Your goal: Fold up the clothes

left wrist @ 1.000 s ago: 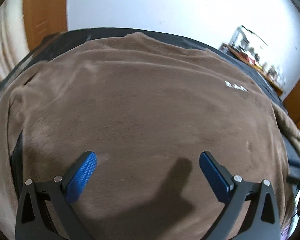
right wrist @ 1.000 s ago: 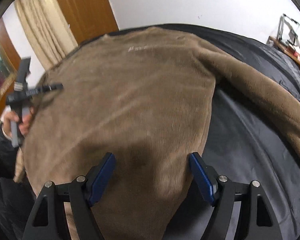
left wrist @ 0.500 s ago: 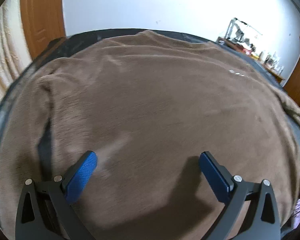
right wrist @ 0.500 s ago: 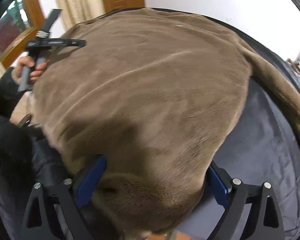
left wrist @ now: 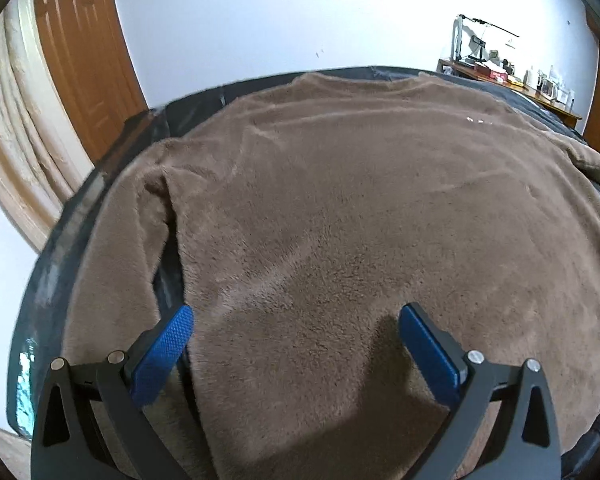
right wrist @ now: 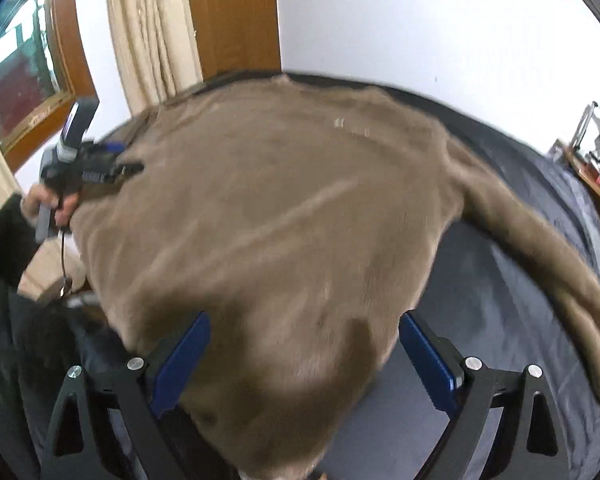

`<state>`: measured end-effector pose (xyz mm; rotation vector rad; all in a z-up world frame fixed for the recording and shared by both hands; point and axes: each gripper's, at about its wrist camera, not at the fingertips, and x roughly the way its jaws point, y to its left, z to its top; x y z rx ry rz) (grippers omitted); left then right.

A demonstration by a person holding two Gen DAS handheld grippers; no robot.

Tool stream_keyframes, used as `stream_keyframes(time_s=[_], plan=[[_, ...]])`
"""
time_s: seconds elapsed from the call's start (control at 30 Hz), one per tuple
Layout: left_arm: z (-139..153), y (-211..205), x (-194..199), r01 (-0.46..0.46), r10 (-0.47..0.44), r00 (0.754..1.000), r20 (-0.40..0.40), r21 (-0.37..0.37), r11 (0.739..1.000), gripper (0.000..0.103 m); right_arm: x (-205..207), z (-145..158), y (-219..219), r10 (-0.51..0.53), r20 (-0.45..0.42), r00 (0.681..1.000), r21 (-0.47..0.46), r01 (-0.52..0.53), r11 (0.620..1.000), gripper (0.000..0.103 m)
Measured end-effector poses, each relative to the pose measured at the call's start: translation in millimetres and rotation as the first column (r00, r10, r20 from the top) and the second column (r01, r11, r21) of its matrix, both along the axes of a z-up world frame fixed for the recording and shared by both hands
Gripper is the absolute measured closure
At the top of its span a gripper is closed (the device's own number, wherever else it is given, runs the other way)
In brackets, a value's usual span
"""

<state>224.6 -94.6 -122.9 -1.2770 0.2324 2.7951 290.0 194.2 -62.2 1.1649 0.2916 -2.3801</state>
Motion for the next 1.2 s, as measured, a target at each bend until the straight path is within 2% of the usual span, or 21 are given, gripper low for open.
stream_keyframes(time_s=[0.07,0.17,0.27,0.33,0.43,0.63,0.8,0.87,0.93,1.0,1.07,1.2], plan=[[-3.2,-7.0,2.6,-0.010,0.010,1.000,0.014,0.010,1.000,0.000,-14.3,-1.7,-10.4,0.032,-0.008,0.999,0.017,-0.032,0.999,0.006],[-8.0,-17.5,6.5,-0.026,0.025,0.999,0.036,0.024,0.999,0.000,-33.6,-24.9,-43.2,0.092,0.025,0.995,0.106,-0.094,0.990,0.006],[-12.9,-27.9,10.4,-0.042,0.039,0.998,0.058,0.038,0.998,0.000,-38.9,-48.4,-55.7,0.097,0.124,0.987,0.155,-0.116,0.981,0.006],[-14.3,-37.7,16.6,-0.041,0.037,0.997,0.067,0.046,0.998,0.000,-38.7,-51.7,-52.5,0.074,0.147,0.986,0.111,-0.090,0.990,0.005],[-14.7,-48.4,26.2,-0.027,0.024,0.996,0.085,0.036,0.999,0.000,-23.2,-52.8,-52.8,0.077,0.160,0.984,0.119,-0.097,0.988,0.004],[-9.7,-60.3,36.2,0.034,-0.026,0.988,0.151,-0.053,0.998,0.000,3.1,-55.2,-53.5,0.102,0.170,0.980,0.112,-0.122,0.986,0.001],[-8.9,-65.0,35.7,0.047,-0.033,0.984,0.175,-0.077,0.996,0.000,1.4,-53.5,-42.0,0.120,0.176,0.977,0.083,-0.137,0.987,0.001],[-5.4,-60.5,32.4,0.057,-0.035,0.982,0.185,-0.111,0.992,0.000,-0.7,-51.7,-37.5,0.134,0.187,0.973,0.073,-0.150,0.986,0.001],[-0.9,-52.2,28.3,0.071,-0.040,0.980,0.193,-0.158,0.985,0.000,-8.3,-41.7,-26.9,0.138,0.190,0.972,0.032,-0.146,0.989,0.001],[9.9,-38.4,21.0,0.097,-0.064,0.983,0.175,-0.191,0.977,0.000,-19.9,-24.5,-10.5,0.096,0.151,0.984,-0.003,-0.096,0.995,0.001],[29.6,-23.1,9.8,0.130,-0.109,0.983,0.147,-0.142,0.981,0.000,-37.0,-5.6,9.5,0.030,0.100,0.995,-0.037,-0.026,0.999,0.001],[71.8,2.5,-22.4,0.163,-0.165,0.982,0.095,0.029,0.986,0.000,-73.7,25.3,43.9,-0.102,0.027,0.994,-0.096,0.104,0.990,0.001]])
